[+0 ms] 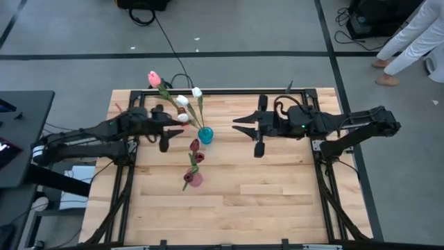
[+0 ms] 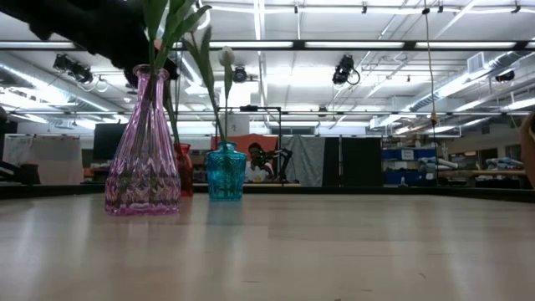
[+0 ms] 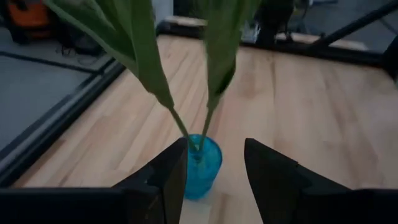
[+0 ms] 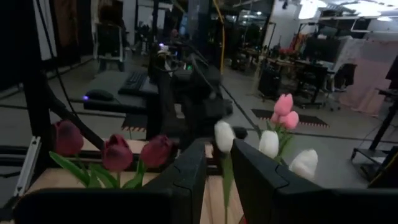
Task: Sort flowers into vase by color
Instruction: Return to Home Position
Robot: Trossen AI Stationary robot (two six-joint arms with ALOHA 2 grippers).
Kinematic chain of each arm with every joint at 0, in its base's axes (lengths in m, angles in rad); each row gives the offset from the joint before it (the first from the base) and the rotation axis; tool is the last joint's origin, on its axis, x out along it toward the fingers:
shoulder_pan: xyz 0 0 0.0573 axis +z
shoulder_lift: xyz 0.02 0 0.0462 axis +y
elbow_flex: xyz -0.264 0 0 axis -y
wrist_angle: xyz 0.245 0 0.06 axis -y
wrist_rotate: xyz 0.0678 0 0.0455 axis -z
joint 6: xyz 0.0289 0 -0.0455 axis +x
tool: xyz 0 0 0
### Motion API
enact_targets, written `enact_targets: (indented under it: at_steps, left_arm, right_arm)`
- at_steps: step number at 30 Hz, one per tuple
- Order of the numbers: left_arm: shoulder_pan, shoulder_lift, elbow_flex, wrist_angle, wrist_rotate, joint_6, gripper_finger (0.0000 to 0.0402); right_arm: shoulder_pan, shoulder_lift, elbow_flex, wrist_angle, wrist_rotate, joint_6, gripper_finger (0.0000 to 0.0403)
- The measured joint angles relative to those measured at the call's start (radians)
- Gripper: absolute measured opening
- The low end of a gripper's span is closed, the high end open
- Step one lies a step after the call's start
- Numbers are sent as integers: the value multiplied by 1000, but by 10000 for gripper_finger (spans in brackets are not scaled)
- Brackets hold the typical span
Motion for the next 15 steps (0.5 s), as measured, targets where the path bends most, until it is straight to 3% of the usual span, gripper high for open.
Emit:
enact_targets:
  at_steps: [7,15]
  left_arm:
    - [-41,-223,-41,-44,-27,-36,166]
    - [-79,-468,-185,-29,-56,-129,166]
  right_arm:
    - [-32,-182,-350,278,41,33,91]
    - [-68,-429,-754,603,-54,66,91]
